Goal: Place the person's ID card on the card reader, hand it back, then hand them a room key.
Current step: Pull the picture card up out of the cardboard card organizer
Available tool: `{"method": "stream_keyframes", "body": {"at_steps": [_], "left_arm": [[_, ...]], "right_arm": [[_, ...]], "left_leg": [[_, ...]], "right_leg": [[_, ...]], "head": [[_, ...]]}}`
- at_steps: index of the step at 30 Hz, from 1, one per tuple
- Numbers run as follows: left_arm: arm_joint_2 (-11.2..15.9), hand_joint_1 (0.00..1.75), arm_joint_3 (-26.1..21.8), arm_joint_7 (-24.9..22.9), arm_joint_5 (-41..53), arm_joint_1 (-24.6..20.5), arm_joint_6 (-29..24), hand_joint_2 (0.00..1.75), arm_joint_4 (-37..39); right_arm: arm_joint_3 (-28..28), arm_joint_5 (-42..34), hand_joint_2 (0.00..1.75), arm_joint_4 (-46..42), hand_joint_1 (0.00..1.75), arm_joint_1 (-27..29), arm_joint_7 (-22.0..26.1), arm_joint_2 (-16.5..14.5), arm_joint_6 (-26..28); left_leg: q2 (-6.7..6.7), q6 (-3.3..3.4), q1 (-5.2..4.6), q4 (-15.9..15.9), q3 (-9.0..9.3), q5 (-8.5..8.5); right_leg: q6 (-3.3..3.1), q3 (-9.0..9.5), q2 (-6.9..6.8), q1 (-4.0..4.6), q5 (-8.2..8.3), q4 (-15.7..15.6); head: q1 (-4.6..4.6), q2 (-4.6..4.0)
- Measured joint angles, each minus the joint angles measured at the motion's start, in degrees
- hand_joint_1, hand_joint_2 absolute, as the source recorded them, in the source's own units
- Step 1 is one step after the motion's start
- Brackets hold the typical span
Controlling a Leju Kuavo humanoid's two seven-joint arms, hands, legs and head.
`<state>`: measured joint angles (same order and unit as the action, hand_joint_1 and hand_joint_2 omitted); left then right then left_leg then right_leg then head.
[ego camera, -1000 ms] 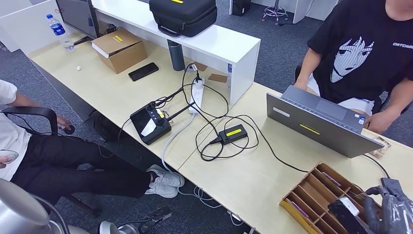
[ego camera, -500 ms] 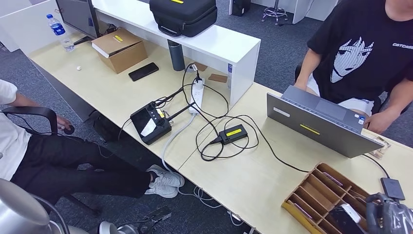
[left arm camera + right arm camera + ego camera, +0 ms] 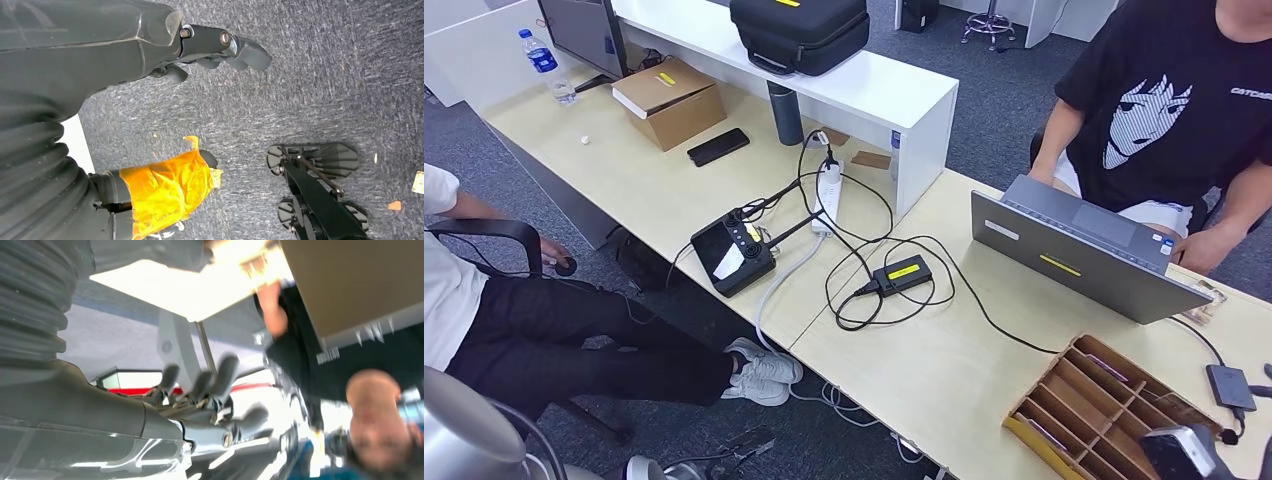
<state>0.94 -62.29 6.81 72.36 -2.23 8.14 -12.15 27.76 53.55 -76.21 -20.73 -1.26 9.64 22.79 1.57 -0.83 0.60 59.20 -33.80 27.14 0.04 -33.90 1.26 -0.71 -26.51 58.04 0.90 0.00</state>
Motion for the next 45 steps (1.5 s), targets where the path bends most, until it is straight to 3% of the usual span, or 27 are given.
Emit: {"method": "stream_keyframes", "body": {"at_steps": [5, 13, 20, 28, 36, 45], "left_arm": [[-0.01, 0.0, 0.0, 0.14, 0.07, 0.02, -0.02, 1.75, 0.0], [-0.04, 0.0, 0.0, 0.49, 0.05, 0.06, -0.03, 1.75, 0.0], [-0.04, 0.0, 0.0, 0.48, 0.13, 0.03, 0.14, 1.75, 0.0], [-0.04, 0.0, -0.02, -0.14, 0.22, 0.03, 0.16, 1.75, 0.0], [-0.04, 0.0, -0.13, -0.21, 0.15, 0.07, 0.2, 1.75, 0.0], [-0.04, 0.0, -0.6, -0.21, 0.03, 0.11, 0.28, 1.75, 0.0]], "right_arm": [[-3.21, -0.21, 1.75, -7.0, 0.0, 1.99, 1.99, 0.0, 3.95], [-5.46, -1.14, 1.75, -14.71, 0.0, 3.48, 3.29, 0.01, 5.06], [-4.52, 1.49, 1.75, -12.76, 0.0, 1.1, -2.13, 0.18, -7.02], [-0.59, 3.44, 1.75, -4.72, 0.0, -2.48, -5.66, 0.27, -14.01], [3.3, 4.68, 1.75, -1.78, 0.0, -5.27, -7.84, 0.64, -19.03], [6.15, 5.22, 1.75, -0.51, 0.0, -6.93, -8.96, 1.39, -20.47]], "left_leg": [[0.0, 0.0, 0.0, 0.0, -0.01, 0.01], [-0.01, 0.0, 0.0, 0.0, -0.01, 0.0], [-0.01, 0.0, 0.0, -0.01, -0.02, 0.0], [0.02, 0.01, 0.0, -0.01, -0.03, -0.02], [0.01, 0.01, 0.0, -0.01, -0.06, -0.01], [0.02, 0.01, 0.0, -0.01, -0.06, -0.02]], "right_leg": [[0.0, -0.01, 0.0, 0.0, -0.01, 0.0], [0.0, 0.0, 0.0, 0.0, 0.0, 0.0], [0.0, 0.01, 0.01, 0.0, 0.01, 0.01], [0.0, 0.01, -0.01, 0.0, 0.01, 0.01], [0.0, -0.03, -0.01, 0.0, 0.0, 0.01], [0.0, -0.02, -0.01, 0.0, 0.0, 0.01]], "head": [[0.0, 0.0], [-0.01, 0.0], [-0.01, 0.0], [0.0, 0.0], [-0.01, 0.0], [0.0, 0.0]]}}
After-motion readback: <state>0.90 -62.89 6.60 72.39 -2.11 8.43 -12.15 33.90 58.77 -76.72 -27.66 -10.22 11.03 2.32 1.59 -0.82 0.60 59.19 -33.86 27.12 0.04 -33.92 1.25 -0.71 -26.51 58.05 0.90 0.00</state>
